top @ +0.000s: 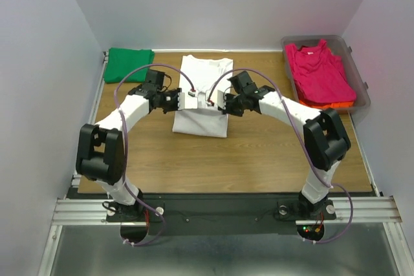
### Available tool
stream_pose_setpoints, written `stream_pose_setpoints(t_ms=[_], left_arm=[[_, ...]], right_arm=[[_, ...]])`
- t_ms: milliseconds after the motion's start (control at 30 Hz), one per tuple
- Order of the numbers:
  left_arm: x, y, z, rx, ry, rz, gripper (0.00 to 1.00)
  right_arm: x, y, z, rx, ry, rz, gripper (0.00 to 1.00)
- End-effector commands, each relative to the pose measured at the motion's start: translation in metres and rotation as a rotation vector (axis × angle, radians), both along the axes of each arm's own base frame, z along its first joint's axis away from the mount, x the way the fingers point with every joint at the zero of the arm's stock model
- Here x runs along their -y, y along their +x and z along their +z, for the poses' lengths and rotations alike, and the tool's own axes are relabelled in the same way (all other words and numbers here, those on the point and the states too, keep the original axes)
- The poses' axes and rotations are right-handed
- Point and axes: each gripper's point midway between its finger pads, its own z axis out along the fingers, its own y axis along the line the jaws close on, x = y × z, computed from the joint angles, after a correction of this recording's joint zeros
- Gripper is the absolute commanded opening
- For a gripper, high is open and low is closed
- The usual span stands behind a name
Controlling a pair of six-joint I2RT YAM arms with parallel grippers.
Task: Fold and stack the t-shirts
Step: Fold the tshirt
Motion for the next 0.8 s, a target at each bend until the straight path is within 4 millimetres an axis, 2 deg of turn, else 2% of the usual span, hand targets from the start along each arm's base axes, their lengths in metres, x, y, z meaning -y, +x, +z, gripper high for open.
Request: stream_pose_setpoints(t_ms=[0,33,100,133,200,233,267,300,333,367,400,433,500,533,567,600,633,700,733,767], left_arm=[[0.003,0.036,0.023,0.065,-0.044,-0.026,0.0],[0.003,0.043,0.012,0.04,-0.04,-0.024,0.0],[0.002,0.062,0.017,0.059,-0.044,-0.016,0.0],[0.002,0.068,0.004,0.036,-0.037,-0.016,0.0],[0.002,0.085,-0.004,0.031,-0.034,-0.01,0.0],[0.003,0.091,-0.007,0.028,-0.034,-0.004,0.0],[0.003,0.102,-0.002,0.048,-0.039,0.008,0.0],[0.004,0.108,-0.014,0.026,-0.036,0.016,0.01],[0.001,0.114,-0.017,0.023,-0.037,0.029,0.01],[0.002,0.121,-0.014,0.033,-0.041,0.035,0.02],[0.001,0.125,-0.015,0.034,-0.043,0.043,0.03],[0.001,0.128,-0.017,0.034,-0.046,0.049,0.05],[-0.001,0.136,-0.019,0.036,-0.051,0.08,0.19],[-0.001,0.139,-0.017,0.039,-0.06,0.096,0.26],[-0.001,0.142,-0.01,0.052,-0.069,0.114,0.35],[-0.002,0.144,-0.004,0.054,-0.078,0.129,0.39],[-0.002,0.143,0.007,0.049,-0.101,0.159,0.44],[-0.007,0.137,0.013,0.032,-0.121,0.189,0.47],[-0.008,0.13,0.028,0.04,-0.14,0.199,0.47],[-0.011,0.118,0.021,0.011,-0.141,0.204,0.47]], right_arm=[[-0.005,0.045,0.008,0.059,0.03,0.018,0.0],[-0.005,0.052,0.007,0.066,0.027,0.02,0.01],[-0.003,0.07,0.011,0.09,0.032,0.016,0.01],[-0.003,0.075,-0.003,0.07,0.02,0.011,0.01],[-0.001,0.091,-0.002,0.088,0.02,0.002,0.01],[-0.002,0.096,-0.014,0.075,0.008,0.002,0.01],[0.001,0.102,-0.019,0.071,0.006,-0.011,0.01],[-0.001,0.111,-0.013,0.088,0.015,-0.022,0.01],[-0.002,0.116,-0.013,0.093,0.016,-0.026,0.01],[0.001,0.122,-0.024,0.084,0.001,-0.037,0.01],[0.0,0.132,-0.017,0.106,0.009,-0.052,0.01],[0.001,0.137,-0.02,0.104,0.007,-0.069,0.01],[0.005,0.145,-0.021,0.105,0.004,-0.111,0.12],[0.006,0.148,-0.018,0.108,0.01,-0.124,0.21],[0.01,0.155,-0.011,0.124,0.013,-0.148,0.41],[0.012,0.156,-0.005,0.13,0.021,-0.171,0.47],[0.014,0.156,0.0,0.132,0.023,-0.186,0.62],[0.019,0.152,0.012,0.128,0.043,-0.23,0.64],[0.02,0.146,0.033,0.145,0.069,-0.238,0.64],[0.021,0.134,0.029,0.112,0.078,-0.239,0.64]])
